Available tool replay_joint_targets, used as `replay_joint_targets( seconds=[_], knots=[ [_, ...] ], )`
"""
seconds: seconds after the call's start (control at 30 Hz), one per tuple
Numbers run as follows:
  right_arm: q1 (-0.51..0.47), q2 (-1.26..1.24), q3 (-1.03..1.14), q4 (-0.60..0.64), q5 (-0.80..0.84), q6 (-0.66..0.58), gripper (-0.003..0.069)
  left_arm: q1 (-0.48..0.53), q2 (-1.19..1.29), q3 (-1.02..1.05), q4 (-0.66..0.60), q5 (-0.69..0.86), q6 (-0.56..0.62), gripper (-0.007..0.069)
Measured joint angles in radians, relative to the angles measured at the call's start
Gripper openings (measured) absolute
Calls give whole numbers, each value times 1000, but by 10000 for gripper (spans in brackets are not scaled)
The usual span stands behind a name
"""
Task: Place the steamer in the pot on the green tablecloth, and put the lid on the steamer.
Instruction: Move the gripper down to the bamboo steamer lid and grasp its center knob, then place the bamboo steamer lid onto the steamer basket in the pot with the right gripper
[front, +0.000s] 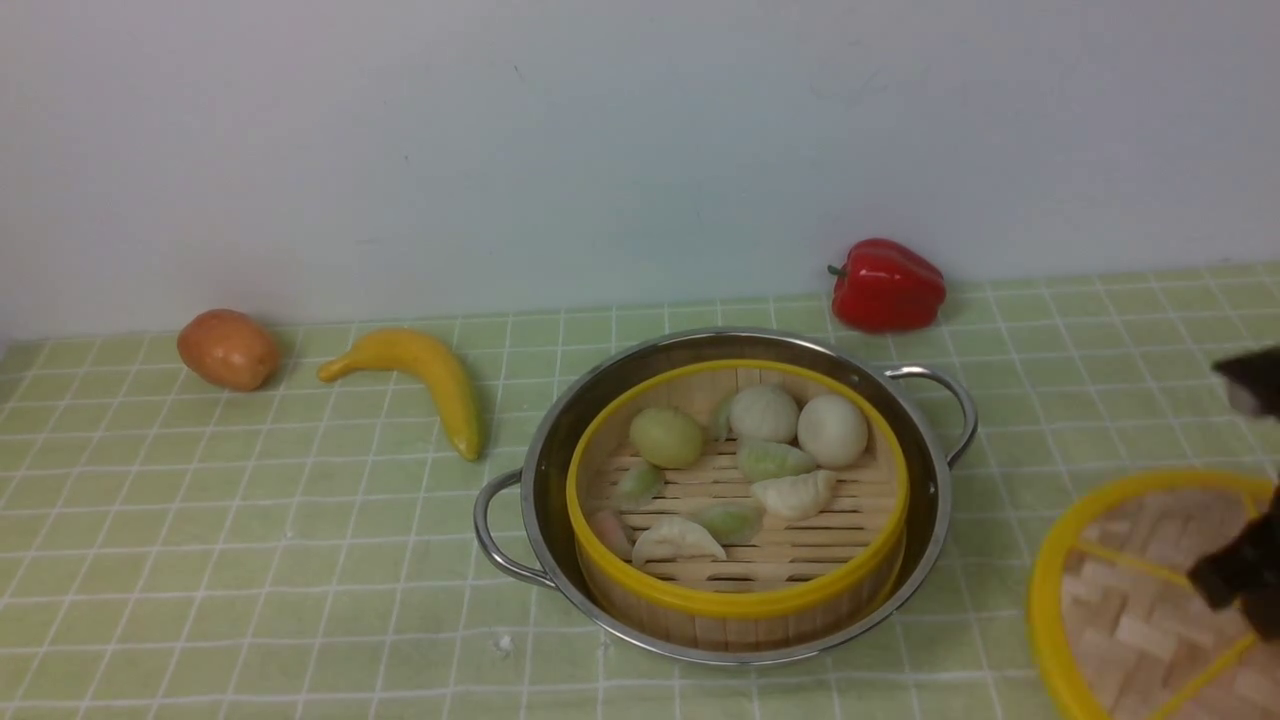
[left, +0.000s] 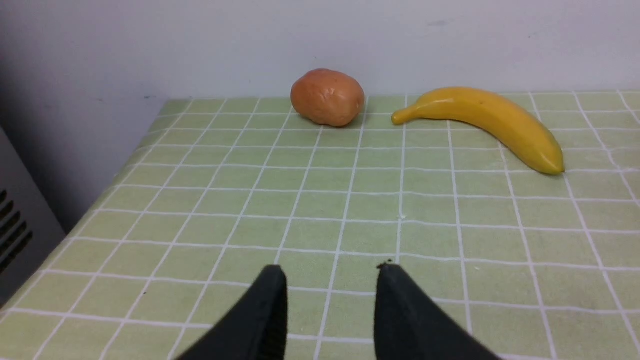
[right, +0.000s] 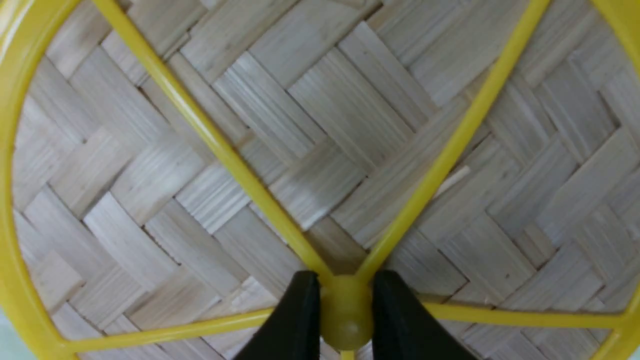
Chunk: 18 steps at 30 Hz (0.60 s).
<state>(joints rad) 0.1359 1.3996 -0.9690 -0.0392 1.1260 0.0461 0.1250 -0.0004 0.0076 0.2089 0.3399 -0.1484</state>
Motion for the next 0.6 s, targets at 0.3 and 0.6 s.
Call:
replay_joint_targets(
  seconds=[0.3,0.6],
  knots=[
    [157,2,-293,233,-30,-179,146,0,0,0,0,0,0,243],
    [385,264,-509,141,-32,-233,146,0,0,0,0,0,0,243]
  ],
)
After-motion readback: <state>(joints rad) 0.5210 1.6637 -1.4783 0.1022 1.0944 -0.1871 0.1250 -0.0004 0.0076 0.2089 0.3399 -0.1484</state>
